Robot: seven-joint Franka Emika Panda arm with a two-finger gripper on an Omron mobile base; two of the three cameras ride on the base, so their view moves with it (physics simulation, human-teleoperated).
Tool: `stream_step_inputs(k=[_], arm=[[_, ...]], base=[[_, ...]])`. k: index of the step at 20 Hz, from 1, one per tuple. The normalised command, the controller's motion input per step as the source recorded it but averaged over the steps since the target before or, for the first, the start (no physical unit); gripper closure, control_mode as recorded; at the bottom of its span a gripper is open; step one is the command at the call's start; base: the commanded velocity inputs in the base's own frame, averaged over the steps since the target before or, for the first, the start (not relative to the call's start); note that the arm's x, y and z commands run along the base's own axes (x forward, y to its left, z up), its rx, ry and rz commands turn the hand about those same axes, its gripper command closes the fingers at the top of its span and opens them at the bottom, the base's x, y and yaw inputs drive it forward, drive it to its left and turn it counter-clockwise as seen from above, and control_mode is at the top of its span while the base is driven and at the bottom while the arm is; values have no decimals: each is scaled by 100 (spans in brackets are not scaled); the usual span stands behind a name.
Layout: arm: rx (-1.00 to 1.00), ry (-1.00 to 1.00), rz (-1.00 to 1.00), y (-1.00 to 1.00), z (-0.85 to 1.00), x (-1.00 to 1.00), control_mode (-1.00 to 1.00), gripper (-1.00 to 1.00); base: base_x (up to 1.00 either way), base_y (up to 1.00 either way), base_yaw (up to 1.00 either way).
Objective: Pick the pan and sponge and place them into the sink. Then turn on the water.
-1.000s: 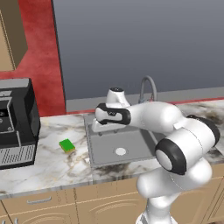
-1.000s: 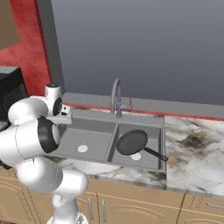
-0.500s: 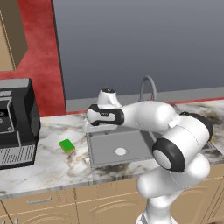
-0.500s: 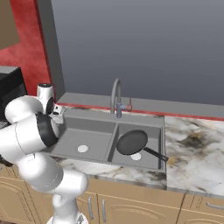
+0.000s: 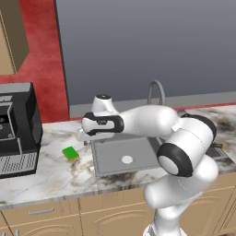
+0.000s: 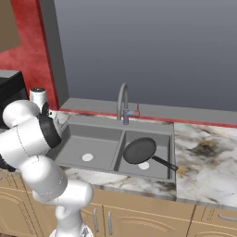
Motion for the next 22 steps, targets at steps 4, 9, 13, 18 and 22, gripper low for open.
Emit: stream_step_inputs(k=[4,9,13,18,22], arm=[[1,0,0,38,2,0,-100,-100],[0,0,0,35,0,0,-100,-100],[0,0,0,30,0,0,-100,-100],[0,0,0,22,0,0,-100,-100],[0,0,0,14,-4,0,-100,-100]], base=[[0,0,0],[0,0,0],[0,0,0],[0,0,0],[0,0,0]])
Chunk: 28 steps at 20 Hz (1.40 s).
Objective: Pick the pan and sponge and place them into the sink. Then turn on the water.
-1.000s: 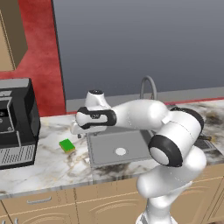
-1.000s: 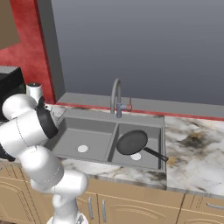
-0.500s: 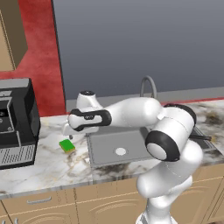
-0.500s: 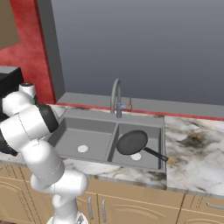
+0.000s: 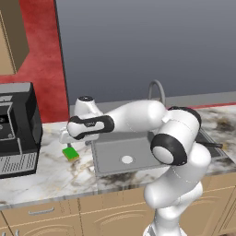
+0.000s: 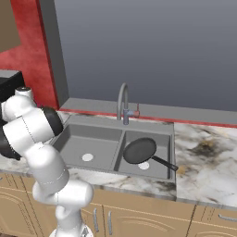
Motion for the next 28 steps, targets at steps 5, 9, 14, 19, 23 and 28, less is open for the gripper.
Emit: stream_step_inputs(k=[5,9,14,19,23,28], arm=[[0,0,-2,4,-10,2,-100,-100],[-3,0,-3,0,-17,15,-100,-100],[-1,0,-4,1,-7,13,-100,-100],[0,0,-2,10,0,7,-100,-100],[0,0,-1,16,0,6,-100,-100],[0,0,-2,14,-10,3,-100,-100]], base=[[0,0,0],[0,0,0],[0,0,0],[0,0,0],[0,0,0],[0,0,0]])
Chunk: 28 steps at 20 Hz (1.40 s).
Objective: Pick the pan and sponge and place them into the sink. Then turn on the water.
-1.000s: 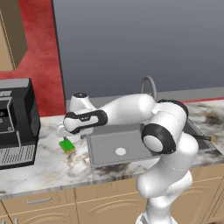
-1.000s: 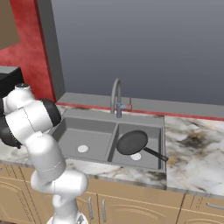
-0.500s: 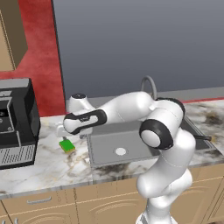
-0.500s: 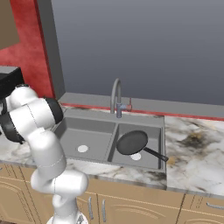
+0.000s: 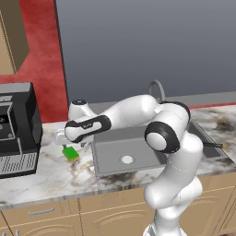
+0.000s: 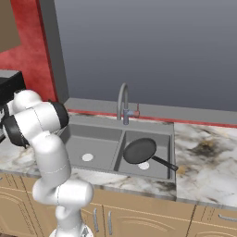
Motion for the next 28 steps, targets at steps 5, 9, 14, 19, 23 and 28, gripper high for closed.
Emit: stream_step_inputs(k=[5,9,14,19,23,28], arm=[[0,0,-2,8,-17,3,-100,-100],[-2,0,-2,5,-16,7,-100,-100],[-3,0,-3,3,-10,8,-100,-100],[-3,0,-3,2,-8,10,-100,-100],[-3,0,-2,3,-11,15,-100,-100],[-2,0,-2,4,-14,11,-100,-100]], base=[[0,0,0],[0,0,0],[0,0,0],[0,0,0],[0,0,0],[0,0,0]])
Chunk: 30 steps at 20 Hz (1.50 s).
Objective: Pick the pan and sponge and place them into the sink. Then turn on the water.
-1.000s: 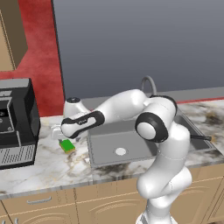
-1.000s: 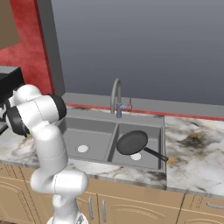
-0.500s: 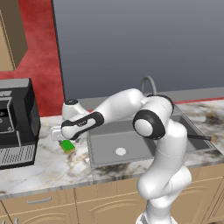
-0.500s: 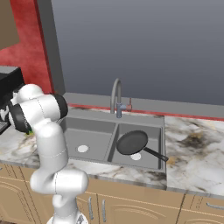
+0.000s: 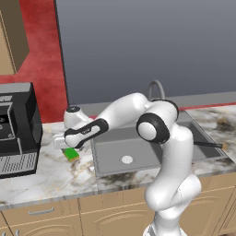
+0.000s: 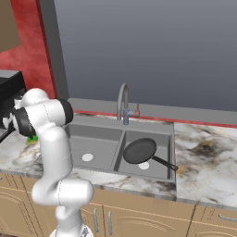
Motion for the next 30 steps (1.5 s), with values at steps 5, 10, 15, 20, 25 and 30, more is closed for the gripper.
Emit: stream_step_inputs(k=[5,10,15,20,25,30], arm=[[0,0,-2,6,-12,12,-100,-100],[0,0,-2,10,-9,9,-100,-100],[0,0,-2,12,-13,11,-100,-100],[0,0,-2,11,-22,12,-100,-100],[-1,0,-2,9,-25,19,-100,-100],[-1,0,-2,8,-24,19,-100,-100]], base=[[0,0,0],[0,0,0],[0,0,0],[0,0,0],[0,0,0],[0,0,0]])
